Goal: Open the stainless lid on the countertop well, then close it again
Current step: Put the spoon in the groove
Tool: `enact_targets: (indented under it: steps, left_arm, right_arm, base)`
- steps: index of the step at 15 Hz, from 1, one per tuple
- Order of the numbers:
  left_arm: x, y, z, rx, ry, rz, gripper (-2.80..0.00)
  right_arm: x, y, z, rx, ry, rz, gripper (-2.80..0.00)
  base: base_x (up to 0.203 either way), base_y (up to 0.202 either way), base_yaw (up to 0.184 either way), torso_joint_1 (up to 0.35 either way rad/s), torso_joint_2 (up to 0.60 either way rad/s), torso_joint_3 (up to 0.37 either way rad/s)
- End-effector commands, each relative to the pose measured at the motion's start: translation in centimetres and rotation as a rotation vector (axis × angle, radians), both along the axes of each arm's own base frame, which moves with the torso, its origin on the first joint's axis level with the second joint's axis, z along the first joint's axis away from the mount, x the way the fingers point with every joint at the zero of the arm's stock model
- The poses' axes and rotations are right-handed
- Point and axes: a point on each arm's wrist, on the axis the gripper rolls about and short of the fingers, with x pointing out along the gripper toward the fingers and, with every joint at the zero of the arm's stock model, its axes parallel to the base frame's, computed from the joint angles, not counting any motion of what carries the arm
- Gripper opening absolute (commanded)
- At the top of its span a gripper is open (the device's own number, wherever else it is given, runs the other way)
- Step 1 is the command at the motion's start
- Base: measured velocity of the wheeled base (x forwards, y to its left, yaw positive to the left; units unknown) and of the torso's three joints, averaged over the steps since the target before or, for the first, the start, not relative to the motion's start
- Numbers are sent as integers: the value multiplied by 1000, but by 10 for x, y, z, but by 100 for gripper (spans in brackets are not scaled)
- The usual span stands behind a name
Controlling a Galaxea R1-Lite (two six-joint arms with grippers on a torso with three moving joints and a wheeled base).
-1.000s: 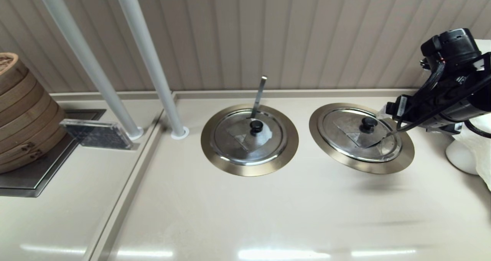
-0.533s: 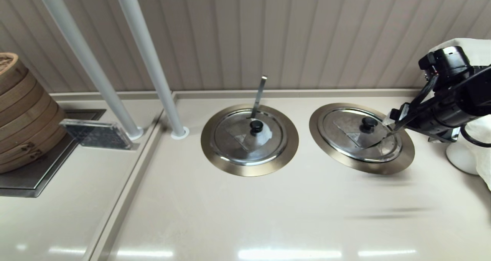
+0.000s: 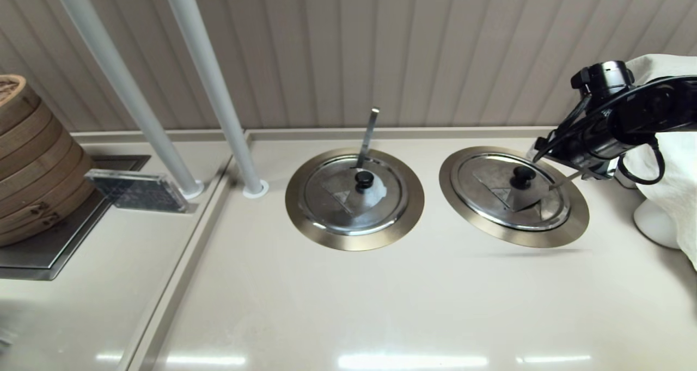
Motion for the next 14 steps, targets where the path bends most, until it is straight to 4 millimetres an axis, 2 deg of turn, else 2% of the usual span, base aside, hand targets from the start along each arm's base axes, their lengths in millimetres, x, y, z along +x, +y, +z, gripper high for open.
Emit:
enact_targets:
  steps: [1,8,12,14]
  left_arm:
    - [0,0,0,0,0,1,-280]
    - [0,0,0,0,0,1,-280]
    - [0,0,0,0,0,1,-280]
    - [0,0,0,0,0,1,-280]
  right_arm:
    - [19,-2,-10,-4,8,-2,0]
    - [33,-9,-14,-27,-32,4,0]
    - [42,-1,-11,-44,-107,35,0]
    - [52,6,-17,-46,-154,52,0]
  base:
    - [0,0,0,0,0,0]
    - [0,0,0,0,0,0]
    - [0,0,0,0,0,0]
    - [0,0,0,0,0,0]
